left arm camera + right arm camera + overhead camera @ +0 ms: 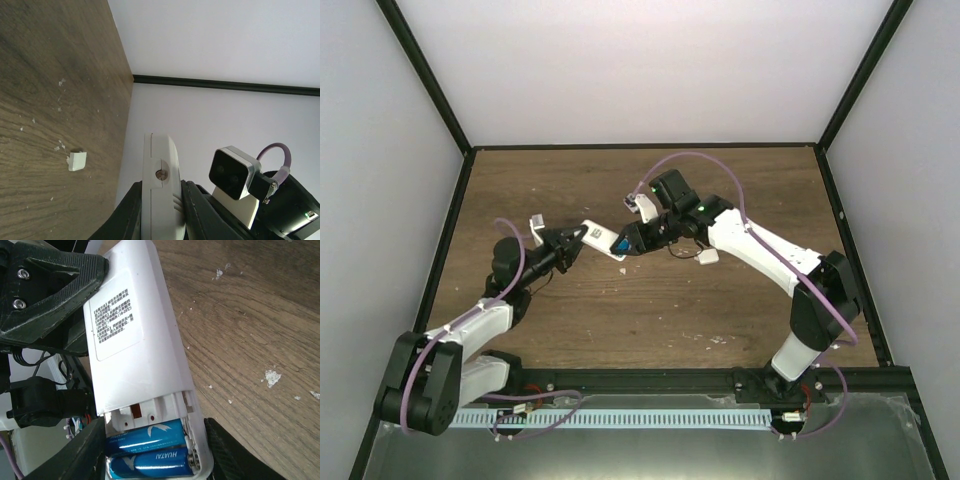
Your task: Load the batteries into the remote control
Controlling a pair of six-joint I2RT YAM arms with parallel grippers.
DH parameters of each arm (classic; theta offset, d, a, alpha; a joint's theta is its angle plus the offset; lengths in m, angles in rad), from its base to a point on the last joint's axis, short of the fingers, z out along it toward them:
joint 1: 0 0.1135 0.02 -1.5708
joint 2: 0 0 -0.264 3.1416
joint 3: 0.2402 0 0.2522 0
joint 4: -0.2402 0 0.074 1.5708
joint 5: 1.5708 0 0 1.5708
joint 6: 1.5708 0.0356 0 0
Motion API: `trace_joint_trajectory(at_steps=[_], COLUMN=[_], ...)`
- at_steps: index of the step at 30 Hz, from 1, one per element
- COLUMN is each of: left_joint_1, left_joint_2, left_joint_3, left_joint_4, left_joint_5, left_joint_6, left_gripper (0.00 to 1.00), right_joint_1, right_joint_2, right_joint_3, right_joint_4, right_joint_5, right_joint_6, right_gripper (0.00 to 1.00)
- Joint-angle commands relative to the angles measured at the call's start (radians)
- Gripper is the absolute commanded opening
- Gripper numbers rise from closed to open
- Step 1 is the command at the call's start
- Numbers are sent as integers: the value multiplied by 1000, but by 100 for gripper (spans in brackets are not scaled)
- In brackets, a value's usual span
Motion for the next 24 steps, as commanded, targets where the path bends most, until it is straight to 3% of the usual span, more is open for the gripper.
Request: trace_joint_trajectory(at_steps=[1, 10, 14, 19, 24], left_joint_1=[-2, -3, -3, 0, 10], left_joint_2=[17, 21, 24, 24, 23], left_joint_3=[34, 32, 29, 31, 26], left_joint_4=[86, 171, 205, 207, 183], left_joint_5=[8, 0, -6, -5, 2], left_joint_6=[-12, -31, -50, -43, -21], left_gripper=[0, 0, 0, 0, 0], right_joint_1=[25, 25, 26, 19, -5], right_joint_2=[1, -22, -43, -88, -143], right_joint_3=[35, -4, -31, -62, -43], right_joint_4=[42, 111, 131, 154, 157], right_joint_5=[-57, -71, -66, -25, 51], right_joint_6=[-3, 28, 29, 45, 82], right_gripper=[37, 20, 20, 52, 67])
